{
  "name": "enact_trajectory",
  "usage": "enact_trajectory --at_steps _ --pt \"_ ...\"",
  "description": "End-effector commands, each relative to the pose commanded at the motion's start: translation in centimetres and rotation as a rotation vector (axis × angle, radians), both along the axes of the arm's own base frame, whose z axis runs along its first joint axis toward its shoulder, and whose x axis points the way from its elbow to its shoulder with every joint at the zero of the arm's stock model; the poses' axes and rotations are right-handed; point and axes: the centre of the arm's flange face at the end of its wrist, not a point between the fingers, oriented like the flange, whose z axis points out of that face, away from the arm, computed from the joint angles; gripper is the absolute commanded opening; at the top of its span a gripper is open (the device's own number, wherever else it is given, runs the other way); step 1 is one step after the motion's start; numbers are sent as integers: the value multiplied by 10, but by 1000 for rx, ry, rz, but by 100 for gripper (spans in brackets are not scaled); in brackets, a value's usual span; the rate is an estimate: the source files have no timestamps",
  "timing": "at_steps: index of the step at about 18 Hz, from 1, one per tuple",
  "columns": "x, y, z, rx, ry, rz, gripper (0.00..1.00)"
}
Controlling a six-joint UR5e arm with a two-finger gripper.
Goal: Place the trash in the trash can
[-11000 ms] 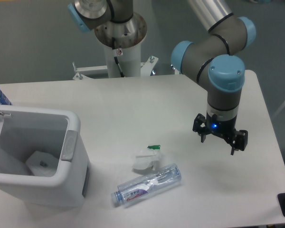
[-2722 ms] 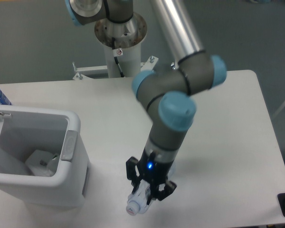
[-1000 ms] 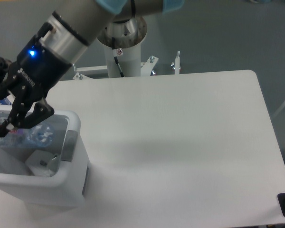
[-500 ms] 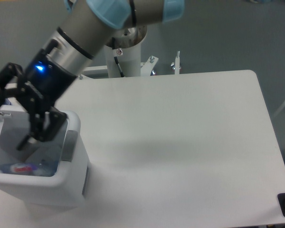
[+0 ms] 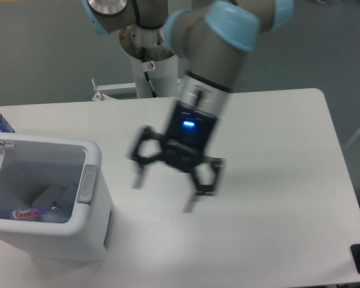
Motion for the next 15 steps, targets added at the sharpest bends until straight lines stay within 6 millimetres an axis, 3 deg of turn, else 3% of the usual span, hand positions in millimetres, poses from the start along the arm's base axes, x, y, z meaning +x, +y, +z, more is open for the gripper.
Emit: enact_trajectory --at_steps 3,6,15 --pt "-30 -35 -40 -191 120 -21 100" --pt "-49 -54 -56 -312 192 -55 100" --pt "-63 -70 -91 -544 265 -182 100"
